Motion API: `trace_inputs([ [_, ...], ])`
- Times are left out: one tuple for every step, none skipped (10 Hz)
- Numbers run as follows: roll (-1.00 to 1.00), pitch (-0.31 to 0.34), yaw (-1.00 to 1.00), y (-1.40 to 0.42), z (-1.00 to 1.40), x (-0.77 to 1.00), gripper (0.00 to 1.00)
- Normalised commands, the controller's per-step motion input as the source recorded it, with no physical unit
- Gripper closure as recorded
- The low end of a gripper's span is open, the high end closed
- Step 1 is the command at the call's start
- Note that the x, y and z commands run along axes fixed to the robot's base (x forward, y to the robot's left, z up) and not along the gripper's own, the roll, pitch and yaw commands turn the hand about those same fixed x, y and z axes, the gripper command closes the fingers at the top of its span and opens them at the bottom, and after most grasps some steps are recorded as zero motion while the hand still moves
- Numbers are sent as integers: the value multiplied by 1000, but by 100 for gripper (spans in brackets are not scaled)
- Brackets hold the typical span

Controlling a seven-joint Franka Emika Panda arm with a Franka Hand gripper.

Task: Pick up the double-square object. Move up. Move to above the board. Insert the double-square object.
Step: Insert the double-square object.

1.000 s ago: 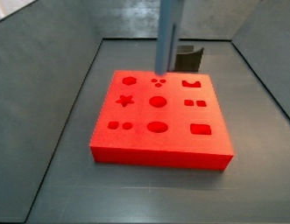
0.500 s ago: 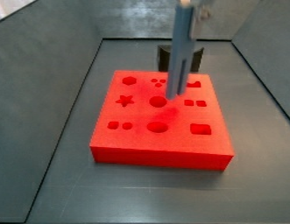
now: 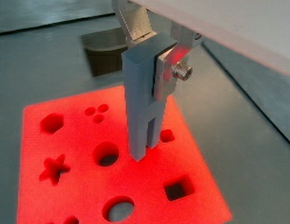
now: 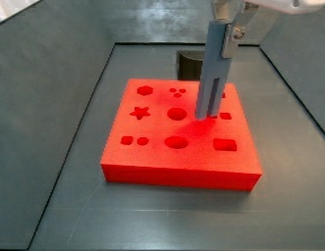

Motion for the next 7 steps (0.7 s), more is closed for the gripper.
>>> trace_inputs([
  [59, -19, -983, 3, -457, 89, 100],
  [76, -10, -971, 14, -463, 86, 100],
  [71, -17, -966, 9, -440, 111, 100],
  [43, -11, -877, 0, -331, 217, 100],
  [24, 0, -740, 0, -249, 374, 100],
  [77, -27, -317, -80, -151, 223, 100],
  [0, -204, -86, 0, -163, -57, 100],
])
